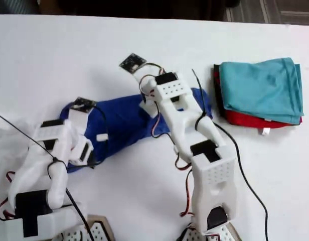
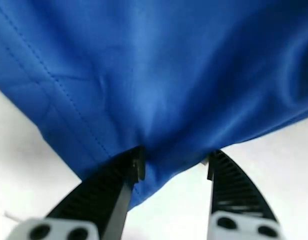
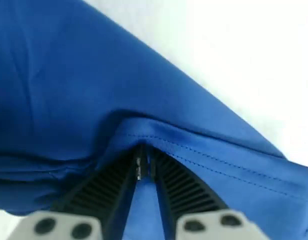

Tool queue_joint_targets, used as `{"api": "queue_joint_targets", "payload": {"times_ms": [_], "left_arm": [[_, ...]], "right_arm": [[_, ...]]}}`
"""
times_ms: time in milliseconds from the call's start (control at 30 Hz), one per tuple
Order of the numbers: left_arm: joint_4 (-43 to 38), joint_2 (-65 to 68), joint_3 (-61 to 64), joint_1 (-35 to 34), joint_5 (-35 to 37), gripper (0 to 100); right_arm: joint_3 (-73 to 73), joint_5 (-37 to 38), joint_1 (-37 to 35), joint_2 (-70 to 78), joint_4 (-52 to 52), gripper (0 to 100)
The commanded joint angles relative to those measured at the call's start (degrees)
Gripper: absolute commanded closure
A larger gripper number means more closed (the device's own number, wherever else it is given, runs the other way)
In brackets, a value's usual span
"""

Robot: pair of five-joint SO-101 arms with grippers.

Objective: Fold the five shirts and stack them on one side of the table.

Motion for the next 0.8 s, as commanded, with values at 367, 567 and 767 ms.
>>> {"api": "queue_joint_targets", "payload": {"times_ms": [367, 567, 767], "left_arm": [[10.4, -18.3, -4.8, 6.7, 6.9, 78], [11.7, -27.6, -5.3, 0.4, 7.7, 77], [6.8, -18.7, -5.8, -6.9, 7.6, 73]], "right_arm": [[11.8, 0.0, 6.5, -20.7, 5.1, 98.0], [24.3, 0.1, 9.1, -20.6, -6.6, 98.0], [28.8, 2.7, 12.2, -20.8, -8.0, 98.0]]}}
